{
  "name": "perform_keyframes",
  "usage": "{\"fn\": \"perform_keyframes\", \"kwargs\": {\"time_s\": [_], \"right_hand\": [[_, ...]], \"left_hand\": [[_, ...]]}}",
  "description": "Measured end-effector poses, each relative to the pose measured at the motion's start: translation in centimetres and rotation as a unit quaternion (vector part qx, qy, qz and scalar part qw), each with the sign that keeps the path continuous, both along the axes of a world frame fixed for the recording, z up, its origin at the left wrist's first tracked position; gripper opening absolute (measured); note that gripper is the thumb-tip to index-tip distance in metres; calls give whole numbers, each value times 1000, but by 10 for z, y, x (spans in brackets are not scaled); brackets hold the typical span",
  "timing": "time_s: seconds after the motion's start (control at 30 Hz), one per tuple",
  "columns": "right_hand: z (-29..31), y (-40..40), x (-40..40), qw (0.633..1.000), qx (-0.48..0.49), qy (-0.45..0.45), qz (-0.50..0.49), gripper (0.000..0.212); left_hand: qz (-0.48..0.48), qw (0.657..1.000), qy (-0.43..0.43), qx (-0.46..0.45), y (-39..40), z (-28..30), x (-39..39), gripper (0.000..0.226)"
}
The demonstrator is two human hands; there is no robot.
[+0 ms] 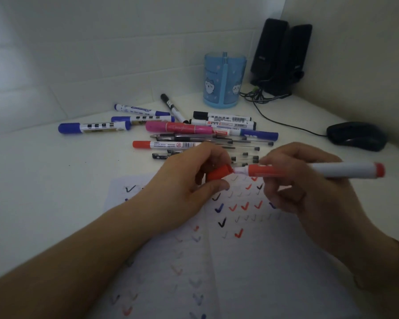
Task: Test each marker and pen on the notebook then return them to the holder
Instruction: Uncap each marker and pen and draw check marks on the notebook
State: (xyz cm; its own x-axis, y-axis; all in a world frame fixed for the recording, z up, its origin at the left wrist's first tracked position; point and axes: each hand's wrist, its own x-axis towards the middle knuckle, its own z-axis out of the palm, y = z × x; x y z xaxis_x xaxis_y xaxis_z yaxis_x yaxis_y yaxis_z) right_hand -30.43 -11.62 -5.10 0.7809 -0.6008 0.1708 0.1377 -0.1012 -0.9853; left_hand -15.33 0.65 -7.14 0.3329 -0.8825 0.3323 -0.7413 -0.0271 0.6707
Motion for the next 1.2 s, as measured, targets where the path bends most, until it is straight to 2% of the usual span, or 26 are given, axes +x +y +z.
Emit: {"fn": "perform_keyframes", "kwargs": {"time_s": [0.1,0.3,0.43,0.5,0.63,0.83,1.0,1.2], "right_hand": [[-4,-8,-1,997,80,-7,-1,25],[-2,-11,-1,996,84,-8,-28,16],[-3,-12,0,997,77,1,2,13],[-2,-12,0,998,65,5,11,11],[0,-16,-1,999,36,3,1,14],[-1,-14,-2,999,29,18,25,17],[-1,-9,0,998,58,0,32,25],[0,-1,0,995,87,-24,44,18]], "left_hand": [[2,1000,-13,-10,-1,-2,1,28],[-5,997,-62,-35,-2,-5,8,28],[-19,996,-75,-52,-2,-5,8,32],[-16,996,-50,-65,-1,-5,6,33],[-15,991,70,-112,1,-2,2,30],[-18,991,38,-125,2,0,2,23],[-4,980,134,-149,2,3,-5,18],[-4,973,171,-157,4,9,-10,16]]}}
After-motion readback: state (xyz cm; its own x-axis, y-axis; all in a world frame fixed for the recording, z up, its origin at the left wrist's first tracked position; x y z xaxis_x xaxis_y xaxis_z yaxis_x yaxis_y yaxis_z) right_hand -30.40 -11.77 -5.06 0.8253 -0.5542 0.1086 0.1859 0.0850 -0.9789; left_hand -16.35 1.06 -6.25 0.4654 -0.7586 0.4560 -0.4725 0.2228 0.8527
